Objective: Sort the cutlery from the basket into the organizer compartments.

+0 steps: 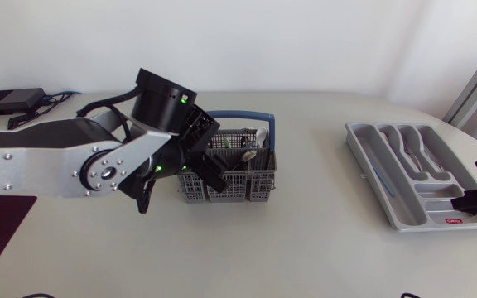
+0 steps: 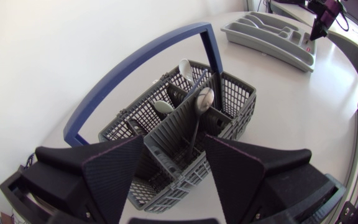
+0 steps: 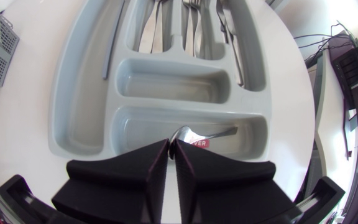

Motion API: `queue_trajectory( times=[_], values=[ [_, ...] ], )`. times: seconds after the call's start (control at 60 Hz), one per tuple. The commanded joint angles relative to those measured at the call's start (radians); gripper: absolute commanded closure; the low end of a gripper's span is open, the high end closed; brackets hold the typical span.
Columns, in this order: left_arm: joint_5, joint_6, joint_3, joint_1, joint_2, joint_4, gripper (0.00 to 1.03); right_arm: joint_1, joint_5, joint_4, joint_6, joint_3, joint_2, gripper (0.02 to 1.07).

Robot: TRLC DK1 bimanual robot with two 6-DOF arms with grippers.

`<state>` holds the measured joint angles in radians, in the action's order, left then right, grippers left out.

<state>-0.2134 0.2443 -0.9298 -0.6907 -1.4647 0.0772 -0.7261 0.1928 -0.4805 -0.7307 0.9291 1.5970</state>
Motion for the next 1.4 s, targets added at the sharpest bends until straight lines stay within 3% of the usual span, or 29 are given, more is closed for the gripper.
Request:
queue_trajectory(
  times=[0.0,0.2,0.483,0.667,0.9,1.067,1.383],
  values=[
    [0.002,0.016,0.005,-0.006,0.02,0.007,0.35,0.011,-0.012,0.002,0.019,-0.023,0.046,0.66],
    [0.002,0.016,0.008,-0.007,0.021,0.009,0.35,0.054,-0.003,-0.024,0.047,-0.021,-0.032,0.39],
    [0.002,0.016,0.008,-0.013,0.02,0.01,0.35,0.267,0.203,-0.305,0.185,0.057,-0.299,0.39],
    [0.002,0.023,0.013,-0.024,0.023,0.012,0.35,0.525,0.309,-0.334,0.386,0.085,-0.281,0.39],
    [0.002,0.03,0.02,-0.012,0.021,0.003,0.35,0.763,0.387,-0.245,0.616,0.139,-0.235,0.39],
    [0.002,0.032,0.031,-0.009,0.021,-0.004,0.35,0.84,0.455,-0.175,0.751,0.182,-0.183,0.39],
    [0.005,0.041,0.048,0.008,0.014,-0.02,0.35,0.959,0.445,0.013,0.99,0.197,-0.112,0.39]
  ],
)
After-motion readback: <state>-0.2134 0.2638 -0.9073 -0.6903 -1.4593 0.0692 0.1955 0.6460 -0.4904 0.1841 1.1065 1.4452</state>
